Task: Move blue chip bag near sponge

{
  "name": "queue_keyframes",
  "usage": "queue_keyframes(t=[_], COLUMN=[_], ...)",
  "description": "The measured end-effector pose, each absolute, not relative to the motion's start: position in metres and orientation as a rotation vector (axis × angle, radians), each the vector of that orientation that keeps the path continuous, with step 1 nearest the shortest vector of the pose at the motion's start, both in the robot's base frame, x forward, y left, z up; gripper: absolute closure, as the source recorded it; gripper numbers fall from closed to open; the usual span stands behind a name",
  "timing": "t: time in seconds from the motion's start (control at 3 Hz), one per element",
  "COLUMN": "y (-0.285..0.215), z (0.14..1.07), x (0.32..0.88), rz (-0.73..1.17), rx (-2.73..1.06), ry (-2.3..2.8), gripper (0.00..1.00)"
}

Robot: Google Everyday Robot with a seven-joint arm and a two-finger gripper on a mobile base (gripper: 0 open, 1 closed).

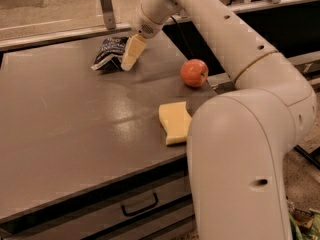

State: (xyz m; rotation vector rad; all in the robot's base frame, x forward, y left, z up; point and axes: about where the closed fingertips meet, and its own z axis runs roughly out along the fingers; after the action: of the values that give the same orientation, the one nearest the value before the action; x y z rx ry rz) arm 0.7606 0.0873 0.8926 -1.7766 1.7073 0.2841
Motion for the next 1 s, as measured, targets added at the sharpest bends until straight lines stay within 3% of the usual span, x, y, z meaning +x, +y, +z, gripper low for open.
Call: queue_keyframes(t=[0.33,1.0], y=[0.112,0.134], z=[0.865,0.847], x=[0.756,0.741], rz=[0.377,0.515], rx=[-1.794,-1.801], ry=[1.718,1.695], gripper=[0.18,0.64])
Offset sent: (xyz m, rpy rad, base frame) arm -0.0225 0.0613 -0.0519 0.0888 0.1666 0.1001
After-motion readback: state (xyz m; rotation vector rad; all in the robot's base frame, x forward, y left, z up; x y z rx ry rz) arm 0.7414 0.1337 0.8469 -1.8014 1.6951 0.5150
